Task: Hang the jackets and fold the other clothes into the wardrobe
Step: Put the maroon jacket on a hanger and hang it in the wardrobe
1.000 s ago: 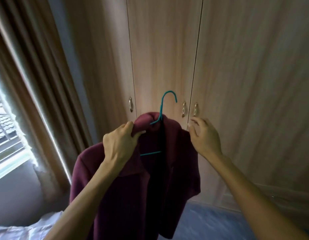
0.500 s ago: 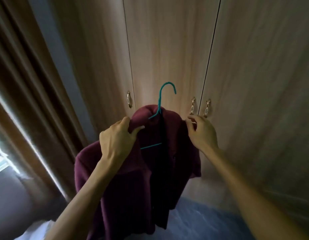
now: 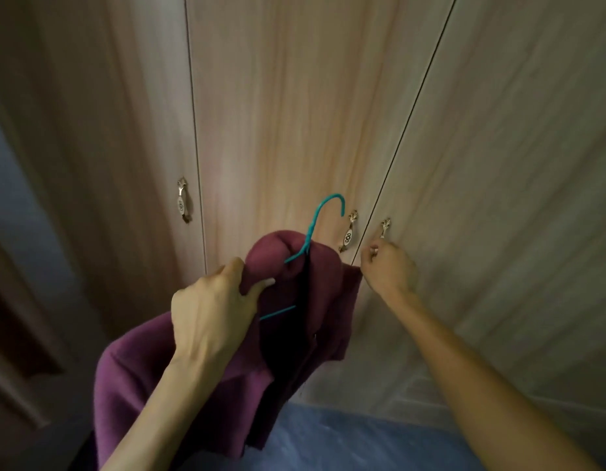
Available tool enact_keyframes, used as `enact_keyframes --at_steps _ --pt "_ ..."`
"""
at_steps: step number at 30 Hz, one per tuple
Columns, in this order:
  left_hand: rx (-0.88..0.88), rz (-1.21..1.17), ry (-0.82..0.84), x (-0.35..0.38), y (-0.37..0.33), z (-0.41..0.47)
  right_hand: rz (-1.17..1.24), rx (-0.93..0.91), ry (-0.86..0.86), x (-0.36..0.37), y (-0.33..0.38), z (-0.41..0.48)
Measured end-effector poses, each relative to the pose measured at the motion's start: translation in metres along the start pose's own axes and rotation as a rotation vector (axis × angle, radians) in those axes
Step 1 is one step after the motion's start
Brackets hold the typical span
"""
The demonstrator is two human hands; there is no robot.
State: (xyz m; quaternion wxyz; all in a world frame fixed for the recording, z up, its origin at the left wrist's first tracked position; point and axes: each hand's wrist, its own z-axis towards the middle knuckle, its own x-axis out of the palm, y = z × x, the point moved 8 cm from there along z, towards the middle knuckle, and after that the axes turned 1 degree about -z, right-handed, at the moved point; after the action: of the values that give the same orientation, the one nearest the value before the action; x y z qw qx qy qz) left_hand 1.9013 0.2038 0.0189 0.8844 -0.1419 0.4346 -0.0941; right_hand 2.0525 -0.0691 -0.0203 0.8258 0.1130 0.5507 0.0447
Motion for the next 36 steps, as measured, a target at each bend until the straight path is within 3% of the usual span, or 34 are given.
enact_keyframes --at_steps 9,24,36 --pt "0.025 0.016 0.021 0.038 -0.016 0.038 -0.106 0.102 0.042 0.050 -0.043 0.052" --pt "-0.021 0.137 0.002 0.039 -0.061 0.045 0.061 0.095 0.094 0.072 -0.071 0.097" --pt "0.006 0.129 0.021 -0.005 -0.053 -0.001 0.080 0.129 0.119 0.044 -0.083 0.031"
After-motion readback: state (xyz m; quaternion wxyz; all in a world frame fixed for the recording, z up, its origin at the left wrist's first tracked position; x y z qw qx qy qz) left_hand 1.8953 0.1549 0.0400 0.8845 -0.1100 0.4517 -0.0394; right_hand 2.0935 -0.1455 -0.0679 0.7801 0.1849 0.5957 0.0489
